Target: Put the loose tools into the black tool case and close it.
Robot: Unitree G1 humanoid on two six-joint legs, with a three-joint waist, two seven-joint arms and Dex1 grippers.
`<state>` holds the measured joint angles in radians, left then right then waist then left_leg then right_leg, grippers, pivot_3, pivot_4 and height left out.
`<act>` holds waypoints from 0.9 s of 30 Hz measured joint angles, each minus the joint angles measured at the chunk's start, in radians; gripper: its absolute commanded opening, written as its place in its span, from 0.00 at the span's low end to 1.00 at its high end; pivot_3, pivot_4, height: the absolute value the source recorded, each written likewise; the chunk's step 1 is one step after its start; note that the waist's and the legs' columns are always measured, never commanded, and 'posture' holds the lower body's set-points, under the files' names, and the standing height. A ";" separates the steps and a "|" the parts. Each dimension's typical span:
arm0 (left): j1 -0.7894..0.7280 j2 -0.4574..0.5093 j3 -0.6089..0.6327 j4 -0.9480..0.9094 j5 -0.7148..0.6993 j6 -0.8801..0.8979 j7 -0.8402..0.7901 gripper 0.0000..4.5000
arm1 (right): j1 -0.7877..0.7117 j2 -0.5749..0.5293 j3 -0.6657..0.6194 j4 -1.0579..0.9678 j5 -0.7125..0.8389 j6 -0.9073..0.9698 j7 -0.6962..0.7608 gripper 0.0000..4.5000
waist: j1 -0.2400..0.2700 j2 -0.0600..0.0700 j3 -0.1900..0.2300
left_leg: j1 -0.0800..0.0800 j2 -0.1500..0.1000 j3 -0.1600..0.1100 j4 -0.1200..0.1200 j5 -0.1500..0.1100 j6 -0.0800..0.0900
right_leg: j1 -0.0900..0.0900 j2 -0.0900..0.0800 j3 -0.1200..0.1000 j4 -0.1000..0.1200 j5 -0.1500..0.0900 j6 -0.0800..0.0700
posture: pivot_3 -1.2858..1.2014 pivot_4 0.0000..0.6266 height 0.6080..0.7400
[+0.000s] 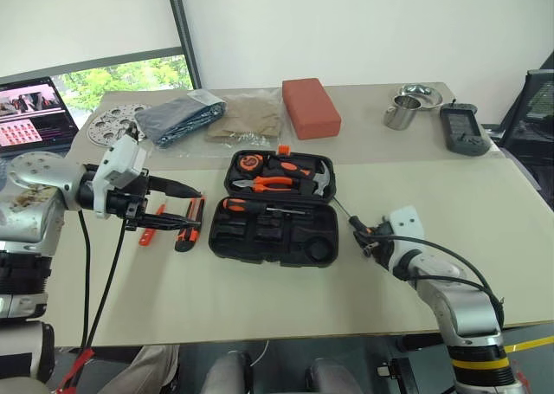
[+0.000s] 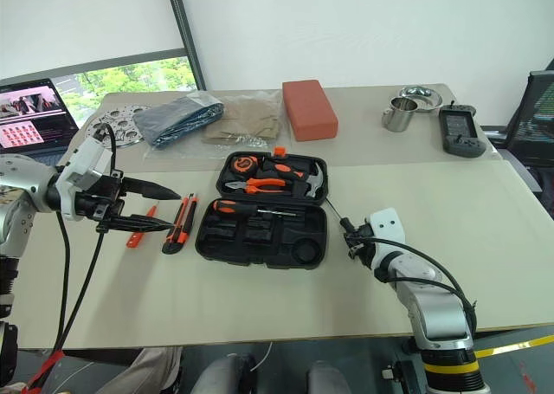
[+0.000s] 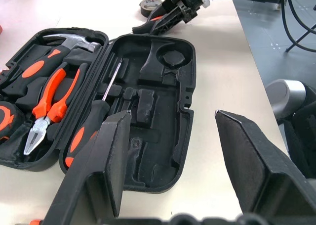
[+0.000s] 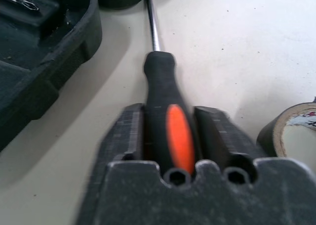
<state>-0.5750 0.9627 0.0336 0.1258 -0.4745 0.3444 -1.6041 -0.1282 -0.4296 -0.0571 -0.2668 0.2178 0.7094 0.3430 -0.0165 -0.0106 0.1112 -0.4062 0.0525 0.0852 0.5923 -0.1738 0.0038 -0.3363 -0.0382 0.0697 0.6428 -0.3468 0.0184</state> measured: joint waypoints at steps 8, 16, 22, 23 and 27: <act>0.098 0.020 0.071 -0.013 -0.005 0.012 0.046 0.64 | -0.078 0.044 -0.077 -0.006 -0.037 -0.138 -0.102 0.23 | -0.006 0.000 0.000 | 0.000 0.001 0.001 -0.001 0.000 0.000 | -0.001 0.000 0.000 0.001 0.000 0.000 | 0.52 0.24 1.00; 0.220 0.052 0.201 -0.106 -0.063 0.080 0.124 0.64 | -0.216 -0.064 0.107 0.075 -0.038 -0.420 0.259 0.23 | -0.013 0.000 0.001 | 0.001 0.003 0.001 -0.001 0.000 0.000 | -0.001 0.001 0.000 0.001 0.000 0.000 | 0.52 0.24 1.00; 0.360 0.067 0.319 -0.187 -0.091 0.125 0.180 0.64 | -0.391 -0.123 0.294 0.401 -0.097 -0.637 0.590 0.23 | -0.020 0.000 0.002 | 0.002 0.005 0.002 0.000 0.000 0.000 | -0.001 0.000 0.000 0.001 0.000 0.000 | 0.52 0.24 1.00; 0.391 0.068 0.341 -0.208 -0.100 0.137 0.187 0.64 | -0.423 -0.123 0.315 0.460 -0.110 -0.678 0.632 0.23 | -0.021 0.000 0.002 | 0.002 0.005 0.003 -0.001 0.000 0.000 | -0.001 0.000 0.000 0.001 0.000 0.000 | 0.52 0.24 1.00; 0.481 0.068 0.392 -0.277 -0.123 0.167 0.216 0.64 | -0.513 -0.106 0.367 0.666 -0.159 -0.820 0.742 0.23 | -0.021 0.000 0.002 | 0.003 0.008 0.004 -0.001 0.000 0.000 | -0.001 0.001 -0.001 0.002 0.000 -0.001 | 0.52 0.24 1.00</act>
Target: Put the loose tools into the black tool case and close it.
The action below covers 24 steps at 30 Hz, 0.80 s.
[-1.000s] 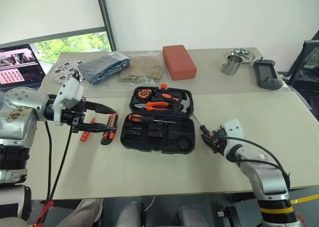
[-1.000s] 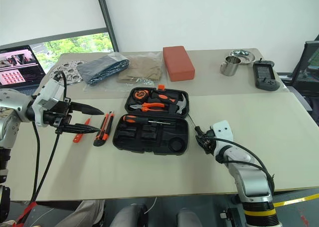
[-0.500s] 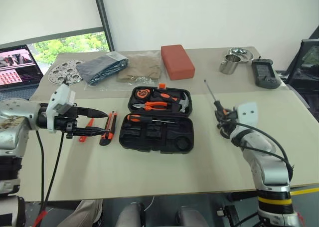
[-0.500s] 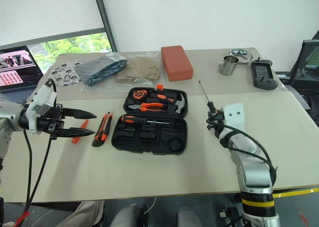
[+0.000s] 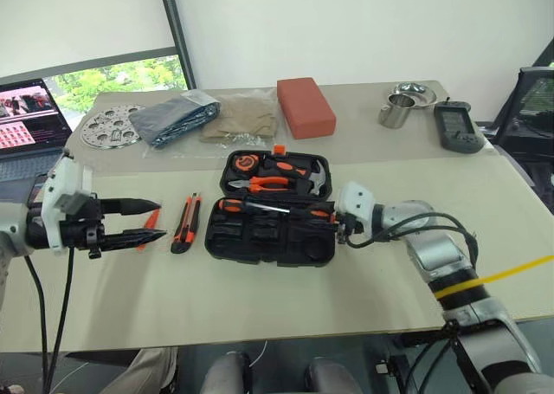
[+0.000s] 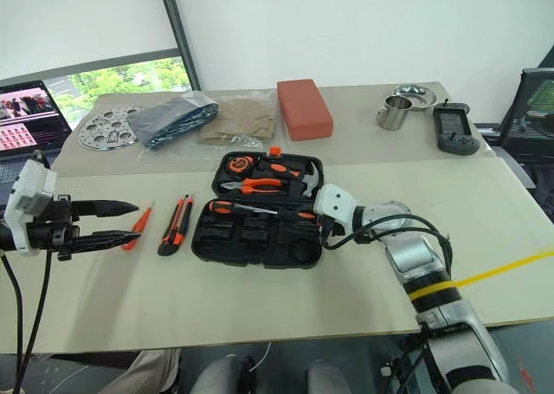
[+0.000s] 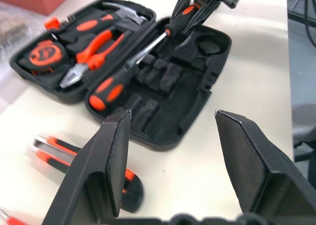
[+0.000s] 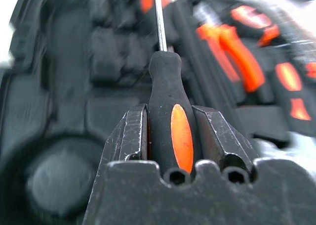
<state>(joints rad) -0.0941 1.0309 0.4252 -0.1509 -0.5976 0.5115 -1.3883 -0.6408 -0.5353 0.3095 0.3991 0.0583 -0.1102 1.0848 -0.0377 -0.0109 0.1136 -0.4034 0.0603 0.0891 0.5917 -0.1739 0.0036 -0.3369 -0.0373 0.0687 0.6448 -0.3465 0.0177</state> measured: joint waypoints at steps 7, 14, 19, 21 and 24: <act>0.045 0.000 0.055 -0.027 -0.020 0.018 0.029 0.64 | -0.142 0.041 0.026 0.237 -0.050 -0.147 0.096 0.23 | -0.004 0.000 0.000 | 0.005 0.002 0.003 -0.001 0.000 0.000 | 0.002 0.000 0.000 0.001 -0.001 -0.002 | 0.52 0.24 1.00; 0.042 0.004 0.059 -0.028 -0.031 0.020 0.044 0.64 | -0.180 0.093 0.022 0.317 -0.058 -0.124 0.100 0.23 | -0.005 0.000 0.000 | 0.005 0.004 0.005 -0.001 0.000 -0.001 | 0.002 0.000 0.000 0.002 0.000 -0.004 | 0.52 0.24 1.00; 0.029 0.006 0.058 -0.028 -0.032 0.021 0.046 0.64 | -0.179 0.100 0.011 0.312 -0.055 -0.073 0.112 0.23 | -0.005 0.000 0.000 | 0.006 0.004 0.005 -0.001 -0.001 -0.001 | 0.001 0.000 0.000 0.002 -0.001 -0.004 | 0.52 0.24 1.00; 0.023 0.007 0.051 -0.028 -0.032 0.021 0.047 0.64 | -0.176 0.100 0.008 0.294 -0.053 -0.035 0.122 0.23 | -0.005 0.000 0.000 | 0.005 0.004 0.006 -0.001 -0.001 -0.002 | 0.001 0.000 0.000 0.002 -0.001 -0.004 | 0.52 0.24 1.00; 0.015 0.007 0.035 -0.028 -0.032 0.021 0.047 0.64 | -0.168 0.100 0.008 0.281 -0.055 -0.023 0.136 0.23 | -0.005 0.000 0.000 | 0.005 0.004 0.006 -0.001 -0.001 -0.002 | 0.001 -0.001 0.000 0.002 -0.001 -0.004 | 0.52 0.24 1.00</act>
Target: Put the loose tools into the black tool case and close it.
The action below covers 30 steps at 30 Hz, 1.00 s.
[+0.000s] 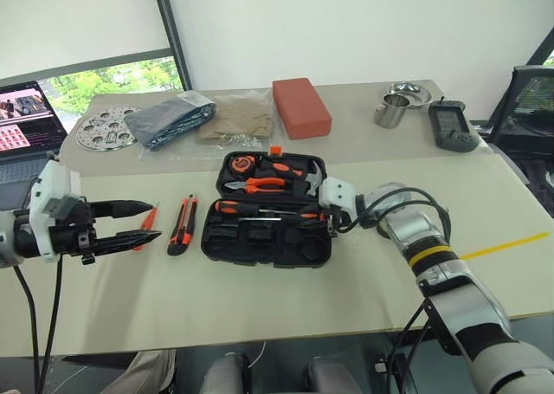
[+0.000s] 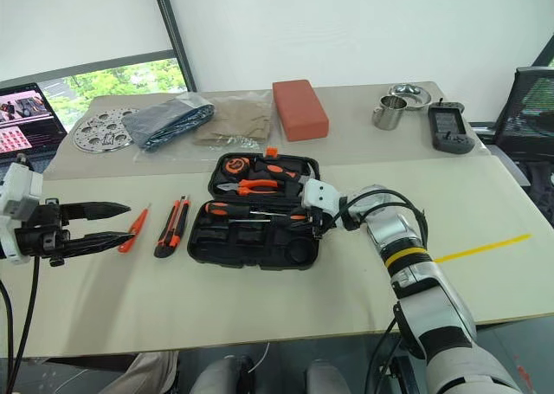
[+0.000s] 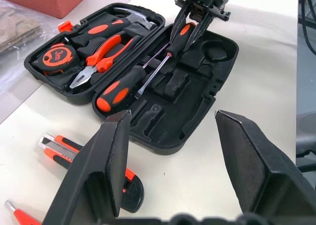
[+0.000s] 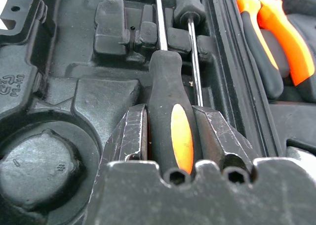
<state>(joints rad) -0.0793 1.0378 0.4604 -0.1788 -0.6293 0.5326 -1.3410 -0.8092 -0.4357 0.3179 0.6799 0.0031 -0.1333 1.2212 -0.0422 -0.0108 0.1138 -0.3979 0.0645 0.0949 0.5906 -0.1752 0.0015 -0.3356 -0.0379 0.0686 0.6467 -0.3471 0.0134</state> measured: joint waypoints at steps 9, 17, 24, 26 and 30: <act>0.000 0.000 -0.006 0.000 0.000 0.000 0.000 0.64 | 0.001 -0.008 -0.009 -0.011 0.012 0.026 0.052 0.23 | -0.001 0.000 0.000 | 0.000 0.000 0.001 0.000 0.000 -0.001 | -0.001 0.000 0.000 0.000 0.000 0.000 | 0.52 0.24 1.00; -0.034 0.000 -0.038 0.015 0.001 -0.001 0.001 0.64 | -0.004 -0.037 -0.036 -0.039 0.062 0.087 0.184 0.45 | 0.000 0.000 0.001 | 0.000 0.001 0.002 0.000 0.000 -0.001 | -0.001 0.000 0.000 0.000 0.000 0.000 | 0.52 0.24 1.00; -0.067 0.002 -0.065 0.036 0.003 -0.002 0.001 0.64 | -0.004 -0.023 -0.052 -0.054 0.059 0.098 0.161 0.80 | -0.002 0.000 0.001 | 0.000 0.001 0.002 0.000 0.000 -0.001 | -0.001 0.001 0.000 0.000 0.000 0.000 | 0.52 0.24 1.00; -0.067 0.007 -0.070 0.037 0.004 -0.002 0.000 0.64 | -0.004 -0.021 -0.061 -0.045 0.058 0.088 0.129 0.80 | 0.000 0.000 0.001 | 0.000 0.001 0.002 0.000 0.000 -0.001 | -0.001 0.001 0.000 0.000 0.000 0.000 | 0.52 0.24 1.00; -0.086 0.013 -0.083 0.041 0.005 -0.002 -0.001 0.64 | -0.005 -0.021 -0.094 -0.046 0.076 0.089 0.121 0.80 | 0.002 0.000 0.002 | 0.000 0.001 0.003 0.000 0.000 -0.001 | -0.001 0.001 0.000 0.000 0.000 0.000 | 0.52 0.24 1.00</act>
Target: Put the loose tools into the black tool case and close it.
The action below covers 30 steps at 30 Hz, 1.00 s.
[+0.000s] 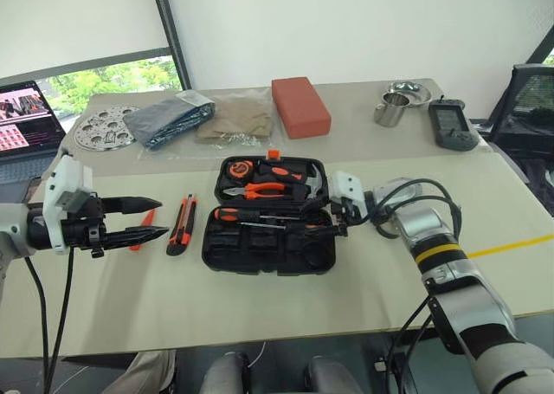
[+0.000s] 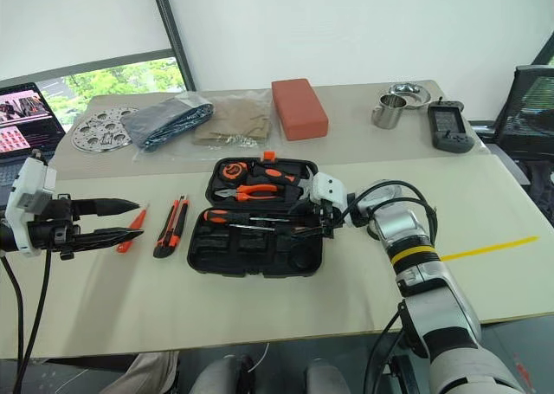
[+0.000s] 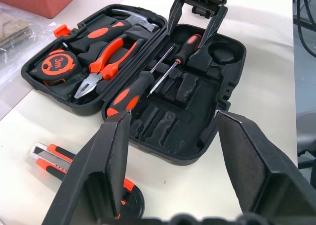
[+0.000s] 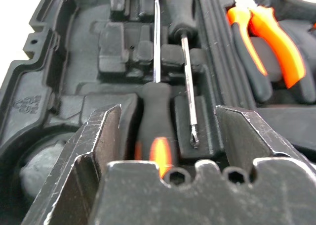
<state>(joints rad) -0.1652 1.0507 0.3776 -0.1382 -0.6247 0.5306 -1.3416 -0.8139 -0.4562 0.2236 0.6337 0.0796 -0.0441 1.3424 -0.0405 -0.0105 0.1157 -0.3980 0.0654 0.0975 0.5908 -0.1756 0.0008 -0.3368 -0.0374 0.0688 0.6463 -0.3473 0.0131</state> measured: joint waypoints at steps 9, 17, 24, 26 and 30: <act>-0.019 0.004 -0.009 0.005 0.000 0.000 -0.001 0.64 | 0.064 0.033 -0.120 -0.183 0.145 0.165 -0.072 0.48 | -0.001 0.000 0.000 | 0.000 0.001 0.000 -0.001 0.000 0.000 | 0.000 0.001 0.000 0.000 0.000 0.000 | 0.52 0.24 1.00; -0.028 0.004 -0.028 0.006 -0.001 0.000 -0.001 0.64 | 0.155 0.115 -0.101 -0.187 0.136 0.121 -0.157 0.01 | -0.002 0.000 0.001 | 0.000 0.001 0.001 0.000 0.000 0.000 | 0.000 0.001 0.000 0.000 0.000 0.000 | 0.52 0.24 1.00; -0.033 0.004 -0.041 0.006 -0.001 0.000 0.000 0.64 | 0.136 0.131 -0.059 -0.067 0.095 0.029 -0.136 0.01 | -0.002 0.000 0.001 | 0.000 0.001 0.001 0.000 0.000 0.000 | -0.001 0.001 0.000 0.000 0.000 0.000 | 0.52 0.24 1.00; -0.033 0.004 -0.044 0.006 -0.001 0.000 0.001 0.64 | 0.118 0.130 -0.036 -0.040 0.073 0.006 -0.119 0.01 | -0.003 0.000 0.001 | 0.000 0.001 0.001 0.000 0.000 0.000 | -0.001 0.002 0.000 0.000 0.000 0.000 | 0.52 0.24 1.00; -0.033 0.004 -0.044 0.006 -0.001 0.000 0.003 0.64 | 0.109 0.128 -0.017 -0.010 0.039 -0.036 -0.105 0.01 | -0.003 0.000 0.001 | 0.001 0.001 0.001 0.000 0.000 0.000 | 0.000 0.002 0.000 0.000 0.000 0.000 | 0.52 0.24 1.00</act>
<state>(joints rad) -0.1987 1.0545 0.3339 -0.1323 -0.6258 0.5308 -1.3381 -0.7052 -0.3278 0.2068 0.6236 0.1182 -0.0805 1.2370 -0.0432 -0.0100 0.1167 -0.3973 0.0669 0.0984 0.5905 -0.1756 0.0007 -0.3372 -0.0353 0.0689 0.6466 -0.3473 0.0132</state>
